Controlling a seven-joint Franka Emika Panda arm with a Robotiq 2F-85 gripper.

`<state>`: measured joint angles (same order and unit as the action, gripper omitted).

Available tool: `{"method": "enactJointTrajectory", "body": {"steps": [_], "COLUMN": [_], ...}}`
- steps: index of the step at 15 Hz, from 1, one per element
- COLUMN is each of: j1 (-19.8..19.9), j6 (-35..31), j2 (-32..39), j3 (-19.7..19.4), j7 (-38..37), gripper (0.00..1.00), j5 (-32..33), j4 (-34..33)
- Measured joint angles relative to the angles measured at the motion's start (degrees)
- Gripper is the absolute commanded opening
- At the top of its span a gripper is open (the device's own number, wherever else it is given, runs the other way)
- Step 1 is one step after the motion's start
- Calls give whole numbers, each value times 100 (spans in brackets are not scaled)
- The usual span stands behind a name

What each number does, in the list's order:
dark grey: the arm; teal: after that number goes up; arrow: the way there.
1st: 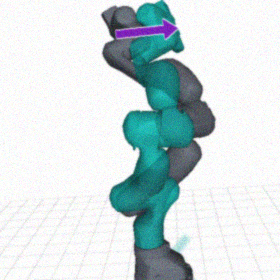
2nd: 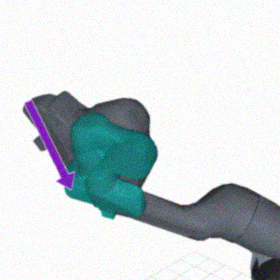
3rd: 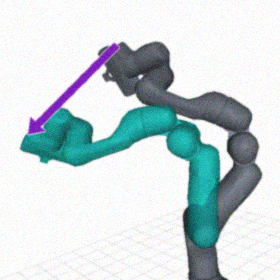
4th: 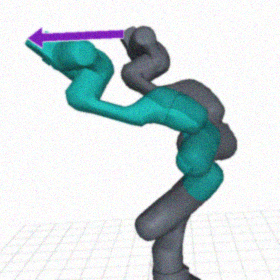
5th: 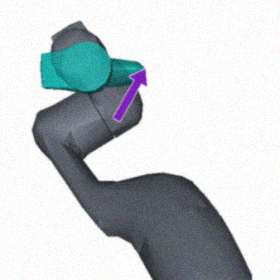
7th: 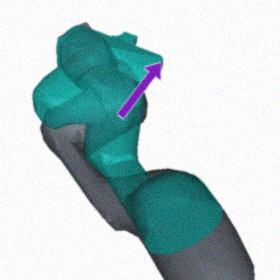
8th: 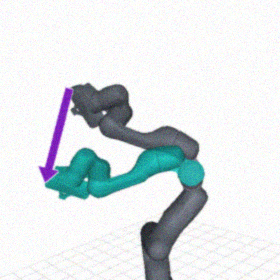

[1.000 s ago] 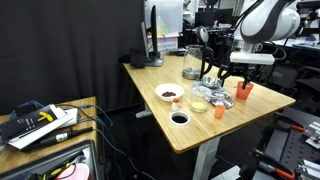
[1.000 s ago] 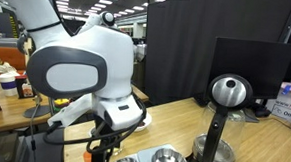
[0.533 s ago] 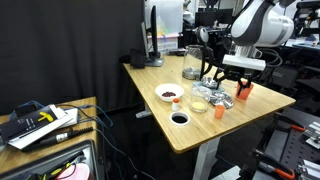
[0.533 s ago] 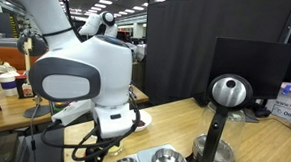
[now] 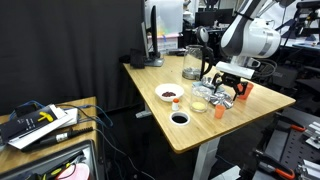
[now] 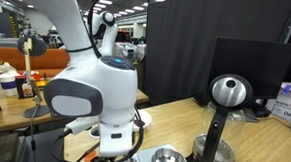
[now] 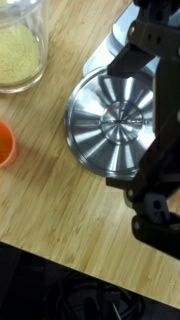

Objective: Close the pan

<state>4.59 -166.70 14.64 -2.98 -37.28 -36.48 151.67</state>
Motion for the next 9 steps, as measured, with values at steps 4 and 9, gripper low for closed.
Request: {"method": "enactJointTrajectory", "body": {"steps": [4, 9], "j1": [0, 0], "j6": [-46, -46], "j2": [333, 512], "j3": [2, 2], "j7": [-39, -107], "gripper": [100, 100], "j5": [-118, -131], "j4": [-208, -351]}}
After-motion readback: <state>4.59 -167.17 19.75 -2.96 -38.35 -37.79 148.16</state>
